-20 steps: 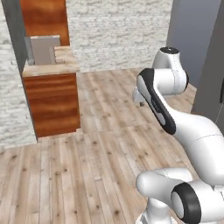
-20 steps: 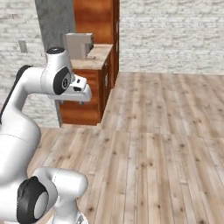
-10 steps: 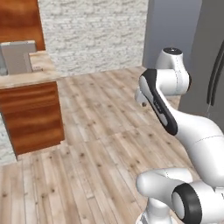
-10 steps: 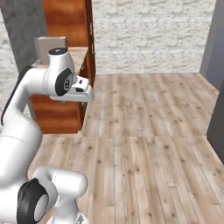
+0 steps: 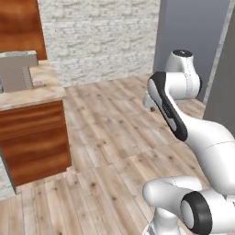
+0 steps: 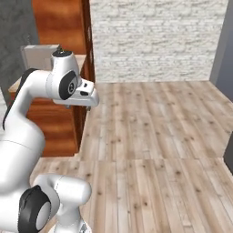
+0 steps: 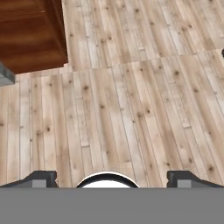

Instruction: Navigate to the coffee machine.

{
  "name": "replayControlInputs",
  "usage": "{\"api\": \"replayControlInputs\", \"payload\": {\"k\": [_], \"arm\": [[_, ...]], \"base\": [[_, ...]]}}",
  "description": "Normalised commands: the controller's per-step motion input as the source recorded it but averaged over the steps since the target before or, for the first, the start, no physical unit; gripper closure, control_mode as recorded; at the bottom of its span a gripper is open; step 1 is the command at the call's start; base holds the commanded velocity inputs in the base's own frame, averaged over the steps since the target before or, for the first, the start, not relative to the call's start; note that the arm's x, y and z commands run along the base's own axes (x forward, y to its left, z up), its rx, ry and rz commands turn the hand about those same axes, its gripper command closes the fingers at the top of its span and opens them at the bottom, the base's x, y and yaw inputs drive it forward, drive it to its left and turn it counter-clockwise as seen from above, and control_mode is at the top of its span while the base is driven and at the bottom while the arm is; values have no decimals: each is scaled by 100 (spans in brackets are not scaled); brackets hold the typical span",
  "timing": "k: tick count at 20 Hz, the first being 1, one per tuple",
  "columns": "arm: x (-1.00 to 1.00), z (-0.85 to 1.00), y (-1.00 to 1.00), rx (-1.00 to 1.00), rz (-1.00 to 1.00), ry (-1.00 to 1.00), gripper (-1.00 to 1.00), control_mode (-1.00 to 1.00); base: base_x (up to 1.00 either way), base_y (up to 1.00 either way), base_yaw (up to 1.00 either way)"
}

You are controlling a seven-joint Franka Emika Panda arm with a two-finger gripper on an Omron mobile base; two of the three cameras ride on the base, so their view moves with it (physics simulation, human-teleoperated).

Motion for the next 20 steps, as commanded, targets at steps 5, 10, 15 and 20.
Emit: {"api": "replayControlInputs", "payload": {"k": [5, 10, 15, 20], "arm": [[0, 0, 0, 0, 0, 0, -100, 100], [0, 0, 0, 0, 0, 0, -100, 100], [0, 0, 0, 0, 0, 0, -100, 100], [0, 0, 0, 0, 0, 0, -100, 100]], "base": [[100, 1, 0], [100, 0, 0], [100, 0, 5], [100, 0, 9]]}}
